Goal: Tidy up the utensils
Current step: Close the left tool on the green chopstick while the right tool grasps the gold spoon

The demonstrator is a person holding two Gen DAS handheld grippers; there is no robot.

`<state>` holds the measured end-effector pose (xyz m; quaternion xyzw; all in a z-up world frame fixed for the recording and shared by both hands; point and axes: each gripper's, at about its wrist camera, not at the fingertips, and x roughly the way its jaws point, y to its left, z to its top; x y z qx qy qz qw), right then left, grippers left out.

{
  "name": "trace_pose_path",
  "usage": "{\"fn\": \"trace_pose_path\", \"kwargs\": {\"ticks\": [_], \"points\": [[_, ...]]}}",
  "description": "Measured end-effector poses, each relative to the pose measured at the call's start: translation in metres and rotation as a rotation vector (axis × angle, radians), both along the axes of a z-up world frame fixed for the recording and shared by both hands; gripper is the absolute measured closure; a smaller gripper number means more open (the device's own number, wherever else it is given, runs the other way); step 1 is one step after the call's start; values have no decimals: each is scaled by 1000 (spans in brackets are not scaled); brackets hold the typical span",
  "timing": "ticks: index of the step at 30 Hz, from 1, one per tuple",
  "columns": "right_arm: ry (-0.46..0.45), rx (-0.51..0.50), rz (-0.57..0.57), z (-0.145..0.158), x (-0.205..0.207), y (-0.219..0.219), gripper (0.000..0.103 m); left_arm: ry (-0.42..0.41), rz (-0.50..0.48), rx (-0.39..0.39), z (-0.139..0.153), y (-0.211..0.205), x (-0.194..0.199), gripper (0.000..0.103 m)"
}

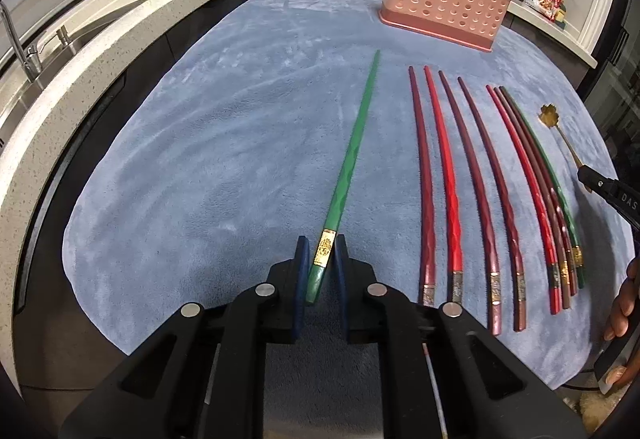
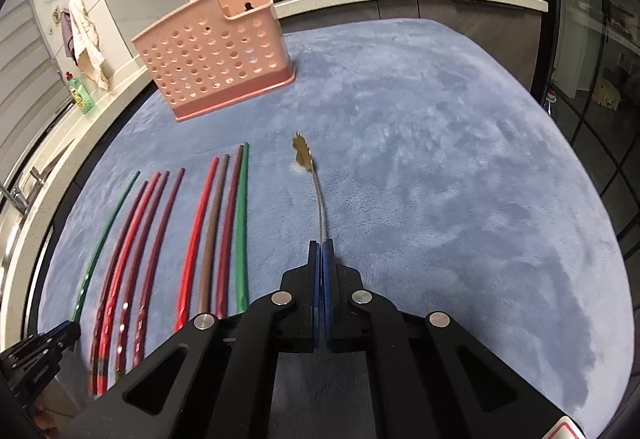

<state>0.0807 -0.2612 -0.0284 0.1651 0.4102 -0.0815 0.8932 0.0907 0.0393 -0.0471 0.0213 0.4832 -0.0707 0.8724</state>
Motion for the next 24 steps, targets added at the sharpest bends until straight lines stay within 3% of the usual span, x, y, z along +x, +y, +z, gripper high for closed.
{"fn": "trace_pose_path", "kwargs": {"ticks": [5, 12, 18, 24], "points": [[-38, -29, 5, 24, -15, 4, 101, -42, -10, -18, 18, 2, -6, 96], [-114, -68, 9, 72, -24, 1, 101, -134, 2, -65, 69, 14, -3, 96], [-180, -109, 28, 111, -7, -3, 101, -236, 1, -73, 123, 18, 27, 96], [-229, -60, 44, 132, 26, -16, 101, -351, -15, -66, 177, 11, 72, 96]]}}
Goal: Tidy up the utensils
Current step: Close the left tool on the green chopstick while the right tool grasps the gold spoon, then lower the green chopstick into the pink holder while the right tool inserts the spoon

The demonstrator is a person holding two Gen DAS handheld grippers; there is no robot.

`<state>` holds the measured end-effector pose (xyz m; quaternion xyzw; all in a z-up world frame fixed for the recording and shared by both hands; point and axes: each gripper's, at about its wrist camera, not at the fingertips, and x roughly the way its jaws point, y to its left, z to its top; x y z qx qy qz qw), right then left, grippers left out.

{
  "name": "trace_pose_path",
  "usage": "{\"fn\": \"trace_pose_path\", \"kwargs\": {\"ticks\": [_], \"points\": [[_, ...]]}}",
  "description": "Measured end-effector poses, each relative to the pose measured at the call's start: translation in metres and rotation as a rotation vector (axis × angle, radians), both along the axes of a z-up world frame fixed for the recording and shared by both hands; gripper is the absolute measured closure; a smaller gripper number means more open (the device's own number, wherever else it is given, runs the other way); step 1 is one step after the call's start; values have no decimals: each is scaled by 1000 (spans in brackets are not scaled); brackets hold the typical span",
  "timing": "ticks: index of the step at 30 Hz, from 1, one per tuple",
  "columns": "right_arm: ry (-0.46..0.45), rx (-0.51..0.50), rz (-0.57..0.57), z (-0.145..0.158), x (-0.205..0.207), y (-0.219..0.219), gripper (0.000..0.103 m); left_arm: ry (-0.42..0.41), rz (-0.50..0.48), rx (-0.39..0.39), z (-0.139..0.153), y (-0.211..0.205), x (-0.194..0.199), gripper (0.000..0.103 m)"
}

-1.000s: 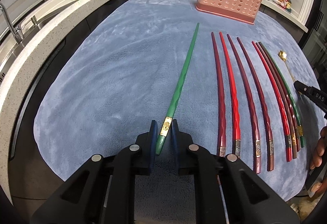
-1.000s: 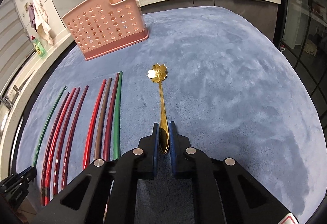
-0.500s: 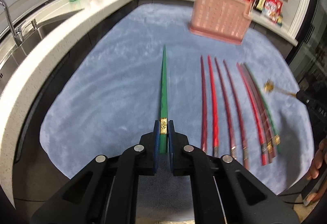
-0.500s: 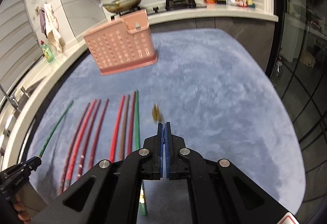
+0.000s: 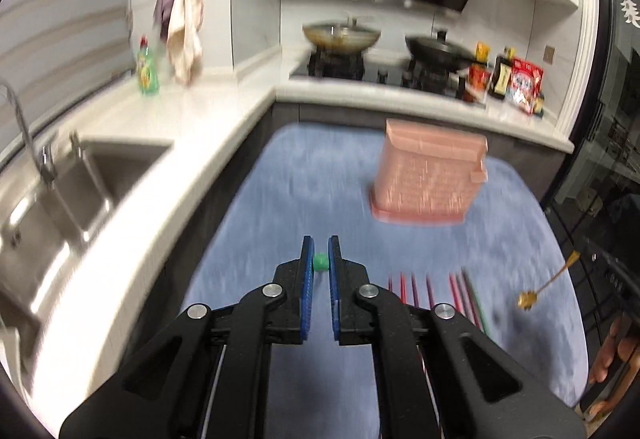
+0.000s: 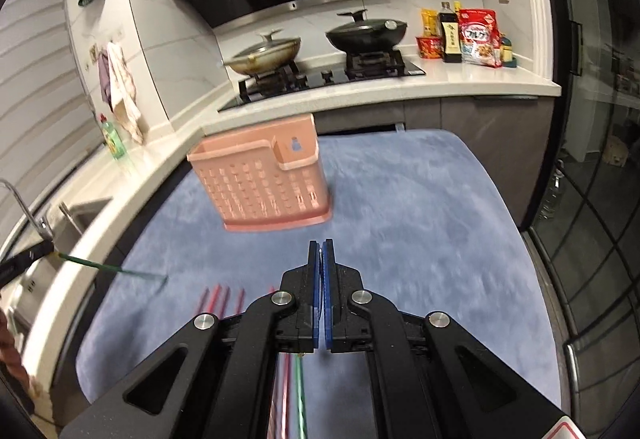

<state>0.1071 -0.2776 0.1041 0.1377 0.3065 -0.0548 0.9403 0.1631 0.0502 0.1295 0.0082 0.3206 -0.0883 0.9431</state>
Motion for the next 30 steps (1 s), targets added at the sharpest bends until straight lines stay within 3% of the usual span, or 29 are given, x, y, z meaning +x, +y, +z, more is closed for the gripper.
{"fn": "trace_pose_path", "kwargs": {"ticks": [5, 16, 22, 30], "points": [[-51, 5, 4, 26, 40, -11, 101, -107, 17, 2, 50, -11, 49, 96], [-127, -24, 5, 67, 132, -21, 101, -292, -52, -149, 155, -48, 112, 96], [-132, -34, 11, 70, 176, -19, 101, -342, -82, -202, 174, -78, 140, 96], [-90, -9, 15, 43, 208, -21, 101, -303, -93, -195, 145, -103, 174, 96]]}}
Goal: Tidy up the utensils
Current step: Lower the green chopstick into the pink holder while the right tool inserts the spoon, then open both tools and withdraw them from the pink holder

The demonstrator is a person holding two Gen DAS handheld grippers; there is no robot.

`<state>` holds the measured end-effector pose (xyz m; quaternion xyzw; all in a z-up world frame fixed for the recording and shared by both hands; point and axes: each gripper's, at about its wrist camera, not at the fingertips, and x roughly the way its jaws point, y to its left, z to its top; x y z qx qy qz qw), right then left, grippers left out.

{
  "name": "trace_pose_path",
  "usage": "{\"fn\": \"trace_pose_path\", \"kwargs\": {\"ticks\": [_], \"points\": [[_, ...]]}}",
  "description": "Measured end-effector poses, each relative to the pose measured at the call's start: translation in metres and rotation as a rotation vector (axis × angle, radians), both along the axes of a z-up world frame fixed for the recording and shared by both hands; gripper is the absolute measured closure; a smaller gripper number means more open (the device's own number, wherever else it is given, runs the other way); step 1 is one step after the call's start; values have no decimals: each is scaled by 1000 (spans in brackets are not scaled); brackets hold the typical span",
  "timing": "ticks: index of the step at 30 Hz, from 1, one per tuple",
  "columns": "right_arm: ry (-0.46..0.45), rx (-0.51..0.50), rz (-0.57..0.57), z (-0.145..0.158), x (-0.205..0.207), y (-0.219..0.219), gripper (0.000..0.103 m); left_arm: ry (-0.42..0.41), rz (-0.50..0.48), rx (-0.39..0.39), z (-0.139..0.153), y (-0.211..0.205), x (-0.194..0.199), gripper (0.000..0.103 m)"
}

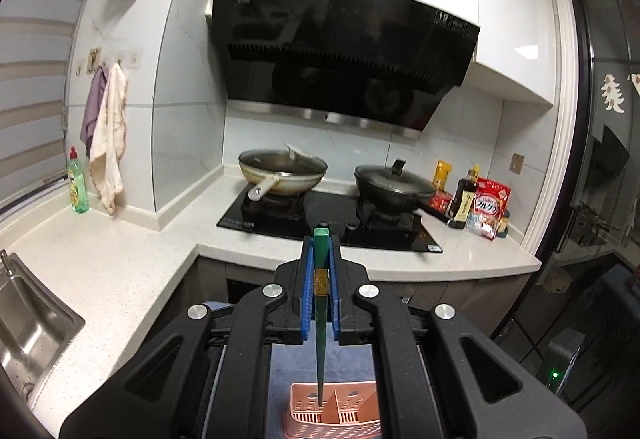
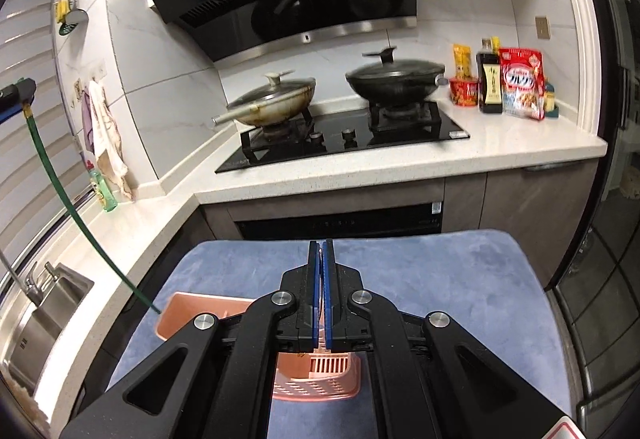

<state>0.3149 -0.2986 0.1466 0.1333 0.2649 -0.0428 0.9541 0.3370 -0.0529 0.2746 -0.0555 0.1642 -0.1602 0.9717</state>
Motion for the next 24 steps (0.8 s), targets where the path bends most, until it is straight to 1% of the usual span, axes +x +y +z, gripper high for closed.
{"fn": "trace_pose_path", "kwargs": {"ticks": [3, 5, 6, 8, 9, 10, 11, 12, 13, 14, 17, 20, 21, 24], "points": [[29, 8, 0, -18, 8, -2, 101, 41, 10, 12, -22, 0, 10, 96], [47, 9, 5, -26, 11, -3, 100, 76, 17, 29, -43, 0, 18, 96], [50, 5, 4, -28, 11, -3, 100, 94, 21, 37, -51, 0, 21, 96], [43, -4, -11, -27, 8, -4, 94, 124, 31, 50, -63, 2, 25, 96], [41, -2, -11, -25, 7, -4, 94, 136, 32, 47, -68, 5, 26, 94], [36, 3, -13, -22, 5, -5, 93, 145, 39, 49, -70, 8, 26, 86], [29, 8, -16, -18, 0, -6, 92, 147, 46, 51, -71, 10, 25, 80], [21, 7, -15, -12, -4, -6, 90, 142, 56, 53, -71, 13, 20, 66], [13, 2, -15, -7, -10, -5, 84, 135, 70, 58, -69, 16, 15, 58], [0, -5, -15, -1, -18, -4, 74, 124, 79, 68, -68, 19, 7, 48], [-28, -14, -10, 15, -44, -2, 64, 108, 111, 135, -67, 22, -15, 46], [-34, -34, -3, 22, -73, 6, 59, 128, 134, 200, -75, 27, -41, 44], [-34, -37, 0, 22, -81, 9, 59, 136, 141, 221, -80, 29, -50, 42], [-23, -44, 18, 17, -113, 20, 57, 160, 161, 274, -95, 33, -73, 42]]}}
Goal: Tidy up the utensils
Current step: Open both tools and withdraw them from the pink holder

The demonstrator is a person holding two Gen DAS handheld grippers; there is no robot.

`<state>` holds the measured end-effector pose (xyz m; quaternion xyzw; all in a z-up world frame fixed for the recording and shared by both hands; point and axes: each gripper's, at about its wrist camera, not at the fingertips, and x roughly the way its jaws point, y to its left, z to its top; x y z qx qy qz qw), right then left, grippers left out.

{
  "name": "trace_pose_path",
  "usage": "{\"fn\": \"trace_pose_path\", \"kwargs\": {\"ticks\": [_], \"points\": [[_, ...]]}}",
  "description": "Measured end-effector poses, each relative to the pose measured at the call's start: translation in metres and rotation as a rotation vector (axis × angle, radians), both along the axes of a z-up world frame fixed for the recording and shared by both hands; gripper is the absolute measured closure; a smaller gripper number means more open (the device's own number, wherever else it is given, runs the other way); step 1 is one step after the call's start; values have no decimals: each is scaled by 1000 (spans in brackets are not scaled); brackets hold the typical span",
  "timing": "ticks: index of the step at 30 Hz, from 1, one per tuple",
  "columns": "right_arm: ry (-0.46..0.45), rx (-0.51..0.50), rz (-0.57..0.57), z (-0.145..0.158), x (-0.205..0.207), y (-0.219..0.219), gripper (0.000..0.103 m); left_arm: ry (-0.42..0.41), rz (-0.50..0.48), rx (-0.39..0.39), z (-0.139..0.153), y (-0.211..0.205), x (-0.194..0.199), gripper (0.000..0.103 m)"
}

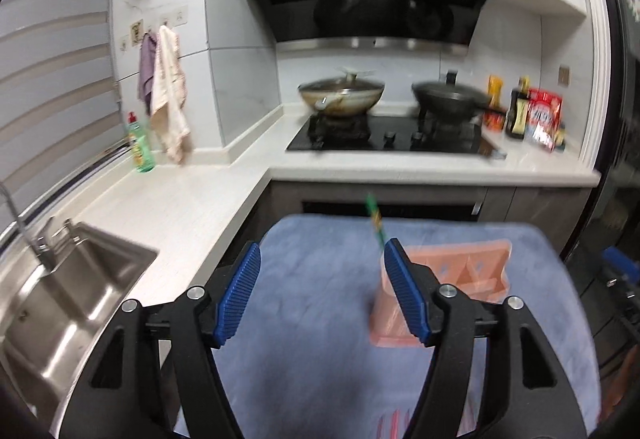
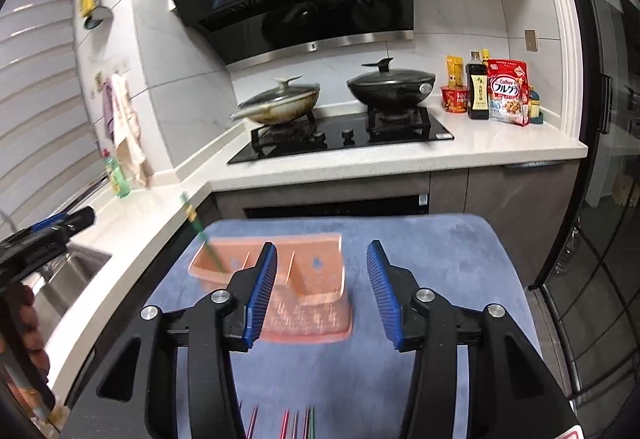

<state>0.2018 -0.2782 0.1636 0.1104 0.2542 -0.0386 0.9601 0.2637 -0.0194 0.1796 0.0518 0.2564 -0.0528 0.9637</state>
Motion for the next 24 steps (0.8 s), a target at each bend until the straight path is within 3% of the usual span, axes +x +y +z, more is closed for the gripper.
{"fn": "trace_pose_path", "kwargs": {"ticks": [3, 14, 17, 24], "points": [[25, -26, 9, -12, -31, 14, 56, 41, 11, 31, -20, 6, -25, 42], [125, -75, 12, -66, -131, 46, 56, 212, 18, 31, -102, 23, -107, 42], [154, -68, 9, -80, -149, 49, 56, 226, 26, 53, -120, 26, -124, 42], [212, -57, 6, -110, -173, 56, 56, 274, 44, 14, -146, 35, -148, 42]]}}
